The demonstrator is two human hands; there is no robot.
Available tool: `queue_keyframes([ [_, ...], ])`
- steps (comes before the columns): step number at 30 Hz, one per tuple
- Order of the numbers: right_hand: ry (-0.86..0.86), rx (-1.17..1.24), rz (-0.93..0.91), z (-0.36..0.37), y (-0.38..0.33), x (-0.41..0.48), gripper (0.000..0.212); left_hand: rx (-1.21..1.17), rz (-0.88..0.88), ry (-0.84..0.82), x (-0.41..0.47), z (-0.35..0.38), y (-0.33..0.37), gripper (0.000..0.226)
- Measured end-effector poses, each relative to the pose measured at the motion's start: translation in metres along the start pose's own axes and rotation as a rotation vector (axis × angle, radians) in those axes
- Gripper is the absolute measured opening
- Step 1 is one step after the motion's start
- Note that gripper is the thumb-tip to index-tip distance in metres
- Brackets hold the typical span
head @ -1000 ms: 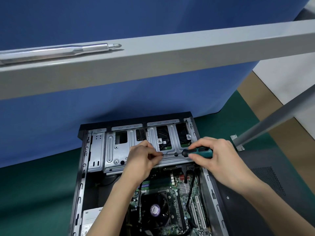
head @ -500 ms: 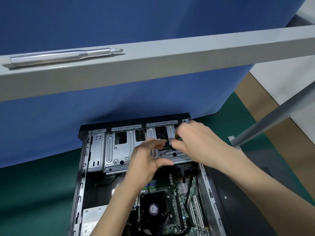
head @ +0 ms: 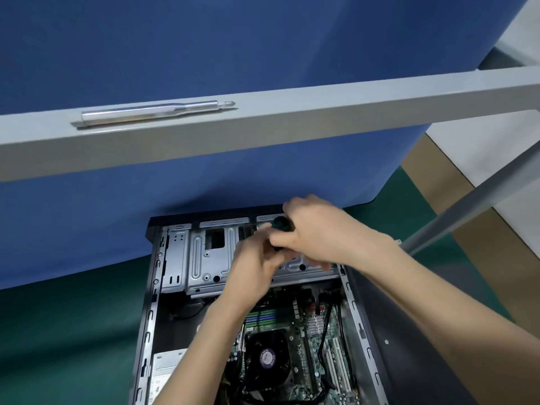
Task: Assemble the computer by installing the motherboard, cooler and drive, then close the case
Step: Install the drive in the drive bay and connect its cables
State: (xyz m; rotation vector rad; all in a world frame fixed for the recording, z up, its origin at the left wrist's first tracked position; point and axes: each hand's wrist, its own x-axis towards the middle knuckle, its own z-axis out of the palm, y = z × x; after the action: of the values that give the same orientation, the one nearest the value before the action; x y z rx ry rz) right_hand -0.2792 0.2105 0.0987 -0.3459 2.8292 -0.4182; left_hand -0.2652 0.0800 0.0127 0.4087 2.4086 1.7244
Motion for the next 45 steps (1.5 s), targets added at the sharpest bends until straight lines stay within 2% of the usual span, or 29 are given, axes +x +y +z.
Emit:
queue_keyframes([
  [2, 0.085, -0.055, 0.021, 0.000, 0.006, -0.002, 0.045, -0.032, -0.042, -0.042, 0.000, 0.003, 0.000, 0.013],
  [4, 0.109, 0.021, -0.038, -0.001, 0.011, -0.004, 0.038, -0.060, -0.054, -0.127, 0.004, 0.002, 0.002, 0.009],
  [6, 0.148, 0.057, -0.071, 0.004, 0.011, -0.005, 0.031, -0.102, -0.056, -0.112, 0.006, 0.001, 0.006, 0.016],
  [8, 0.220, 0.034, -0.005, 0.013, 0.007, -0.006, 0.045, -0.120, -0.058, -0.048, 0.006, 0.002, 0.009, 0.032],
  [11, 0.293, -0.073, 0.063, 0.015, 0.005, -0.006, 0.056, -0.141, -0.062, 0.000, 0.003, 0.002, 0.010, 0.028],
  [15, 0.221, 0.133, -0.055, 0.001, 0.015, -0.007, 0.033, -0.204, -0.076, -0.013, 0.005, -0.003, 0.008, 0.021],
  [16, 0.221, 0.149, -0.055, 0.003, 0.015, -0.007, 0.033, -0.227, -0.082, -0.037, 0.005, -0.002, 0.009, 0.020],
  [19, 0.283, 0.083, 0.015, 0.016, 0.008, -0.006, 0.052, -0.161, -0.071, 0.008, 0.001, 0.004, 0.009, 0.018],
  [21, 0.325, 0.022, 0.040, 0.020, 0.004, -0.005, 0.057, -0.140, -0.056, 0.025, 0.000, 0.004, 0.011, 0.016],
  [23, 0.307, 0.092, 0.007, 0.018, 0.009, -0.007, 0.043, -0.218, -0.070, -0.008, 0.001, 0.001, 0.012, 0.030],
  [25, 0.291, 0.178, -0.026, 0.016, 0.014, -0.009, 0.032, -0.308, -0.112, -0.049, 0.003, -0.001, 0.012, 0.033],
  [28, 0.351, 0.119, 0.063, 0.021, 0.011, -0.008, 0.054, -0.179, -0.102, -0.046, 0.000, 0.003, 0.009, 0.020],
  [30, 0.397, 0.034, 0.095, 0.021, 0.007, -0.007, 0.060, -0.120, -0.117, 0.000, 0.000, 0.003, 0.007, 0.012],
  [34, 0.289, 0.125, -0.004, 0.015, 0.013, -0.009, 0.032, -0.235, -0.161, 0.009, 0.003, -0.003, 0.004, 0.024],
  [36, 0.309, 0.147, 0.030, 0.020, 0.014, -0.010, 0.040, -0.253, -0.145, -0.021, 0.002, -0.002, 0.002, 0.028],
  [38, 0.366, 0.104, 0.111, 0.024, 0.009, -0.008, 0.057, -0.149, -0.113, 0.018, -0.002, 0.002, 0.001, 0.022],
  [40, 0.406, 0.034, 0.136, 0.024, 0.006, -0.007, 0.062, -0.117, -0.123, 0.063, -0.001, 0.004, 0.000, 0.013],
  [41, 0.397, 0.049, 0.112, 0.021, 0.007, -0.008, 0.058, -0.131, -0.130, 0.059, -0.001, 0.003, 0.000, 0.011],
  [44, 0.320, 0.164, 0.005, 0.016, 0.014, -0.010, 0.036, -0.213, -0.158, 0.021, 0.001, -0.003, -0.001, 0.024],
  [45, 0.326, 0.179, 0.007, 0.018, 0.014, -0.011, 0.036, -0.246, -0.169, 0.019, 0.001, -0.003, -0.001, 0.027],
])
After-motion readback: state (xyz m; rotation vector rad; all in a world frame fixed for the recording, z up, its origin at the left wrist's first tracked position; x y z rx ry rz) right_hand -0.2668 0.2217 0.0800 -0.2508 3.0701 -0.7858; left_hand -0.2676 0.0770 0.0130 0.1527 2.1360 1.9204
